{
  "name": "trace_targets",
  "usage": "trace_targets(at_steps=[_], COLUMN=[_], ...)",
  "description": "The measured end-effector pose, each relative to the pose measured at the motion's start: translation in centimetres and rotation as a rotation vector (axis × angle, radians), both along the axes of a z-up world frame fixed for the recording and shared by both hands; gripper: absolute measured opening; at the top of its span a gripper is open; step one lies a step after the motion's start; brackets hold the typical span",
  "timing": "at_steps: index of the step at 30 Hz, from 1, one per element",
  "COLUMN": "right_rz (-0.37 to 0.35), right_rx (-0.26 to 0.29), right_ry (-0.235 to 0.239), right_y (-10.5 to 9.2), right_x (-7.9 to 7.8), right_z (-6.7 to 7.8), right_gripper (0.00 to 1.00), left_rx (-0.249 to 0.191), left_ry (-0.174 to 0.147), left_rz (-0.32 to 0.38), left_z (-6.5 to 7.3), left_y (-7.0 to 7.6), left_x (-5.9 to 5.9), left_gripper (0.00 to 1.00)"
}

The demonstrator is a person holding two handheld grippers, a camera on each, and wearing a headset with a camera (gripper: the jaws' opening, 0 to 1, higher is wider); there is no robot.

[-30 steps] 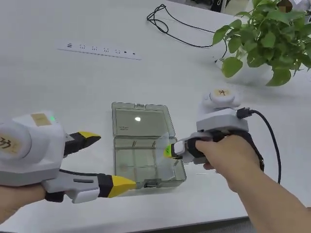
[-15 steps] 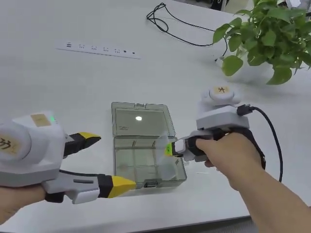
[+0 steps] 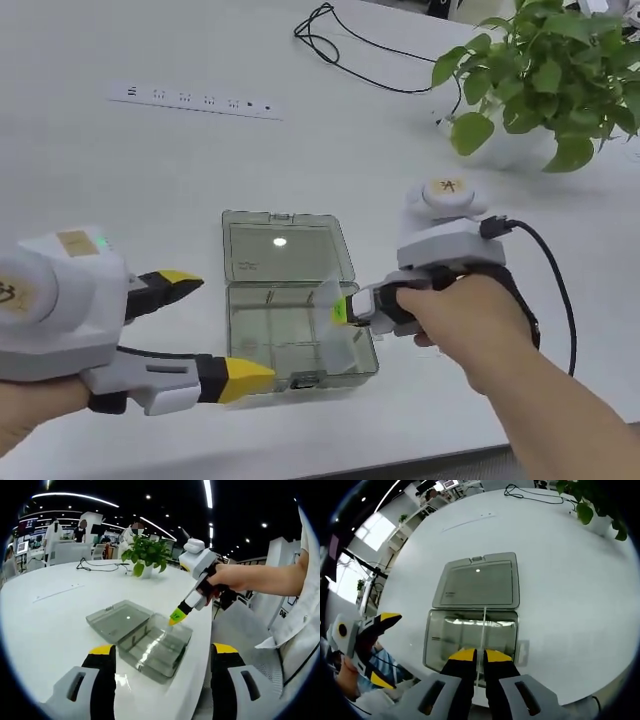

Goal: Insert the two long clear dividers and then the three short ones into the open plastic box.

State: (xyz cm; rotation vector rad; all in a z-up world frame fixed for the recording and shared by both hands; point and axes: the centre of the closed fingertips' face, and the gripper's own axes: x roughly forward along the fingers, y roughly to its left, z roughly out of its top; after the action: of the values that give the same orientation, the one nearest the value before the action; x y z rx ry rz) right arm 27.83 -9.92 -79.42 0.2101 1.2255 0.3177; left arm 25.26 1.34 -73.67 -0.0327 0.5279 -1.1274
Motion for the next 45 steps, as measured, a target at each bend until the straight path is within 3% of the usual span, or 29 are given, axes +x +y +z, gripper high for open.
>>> trace_targets(at_steps=[8,19,45], right_rz=[0.058,0.148,0.127], right_rx=[-0.019,-0.013,0.067], right_ry=[-0.030,-0.059,-0.083], right_y=[0.9,1.6,1.6], right_x=[0.0,0.1,0.1], right_z=[-0.1,-1.7,-2.4], right_gripper=[0.07,0.09,0.10], left_rx=[0.008,0.021,0.032], left_ry=[0.000,-0.004,-0.017], left_rz=[-0.002,0.026,0.083], left_z=[-0.2,0.0,0.8], left_y=[0.0,0.6,1.4], left_x=[0.3,0.3,-0.2], left_gripper=[0.79,0.80,0.80])
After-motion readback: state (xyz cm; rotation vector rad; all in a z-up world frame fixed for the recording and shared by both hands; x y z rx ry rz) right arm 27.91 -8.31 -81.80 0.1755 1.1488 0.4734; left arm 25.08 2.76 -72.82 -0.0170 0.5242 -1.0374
